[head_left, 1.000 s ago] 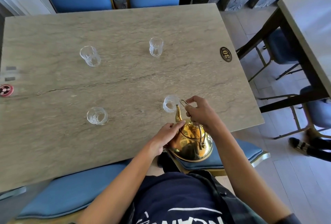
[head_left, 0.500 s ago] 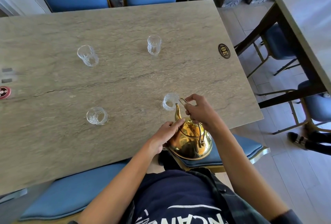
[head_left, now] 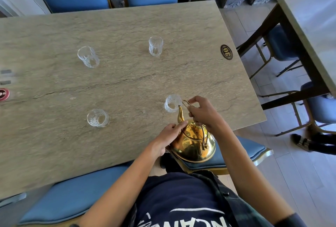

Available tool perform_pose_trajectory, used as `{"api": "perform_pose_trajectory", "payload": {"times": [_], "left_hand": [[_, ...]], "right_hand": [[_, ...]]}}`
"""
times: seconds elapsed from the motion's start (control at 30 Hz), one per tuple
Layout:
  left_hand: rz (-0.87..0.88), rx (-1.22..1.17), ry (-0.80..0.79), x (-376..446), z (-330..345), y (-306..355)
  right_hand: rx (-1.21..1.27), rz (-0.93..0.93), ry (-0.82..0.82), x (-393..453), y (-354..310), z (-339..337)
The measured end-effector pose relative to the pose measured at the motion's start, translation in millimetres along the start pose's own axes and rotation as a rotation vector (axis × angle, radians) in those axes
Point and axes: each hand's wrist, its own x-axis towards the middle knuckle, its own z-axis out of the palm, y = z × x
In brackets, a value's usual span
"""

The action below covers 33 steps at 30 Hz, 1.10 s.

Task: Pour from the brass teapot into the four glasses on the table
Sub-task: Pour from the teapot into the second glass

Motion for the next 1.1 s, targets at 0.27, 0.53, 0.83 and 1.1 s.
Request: {"api": "perform_pose_trajectory", "payload": {"times": [0.27,0.53,0.83,1.1], "left_hand": [[-0.002,-0.014,0.023,1,0,-3],[-0.003,-0.003,0.038,4,0,-4],[-0.03,0.01,0.059,9,-3,-7],[-0.029,-0.001,0.068,7,-2,-5]], "right_hand": [[-0.003,-0.001,-0.013,-2,-1,-1],[0.0,-0.011,-0.011,-1,-2,1],[-0.002,-0.002,-0.015,2,-2,1],[-0.017,-0.01,-0.015,2,-3,1]]}}
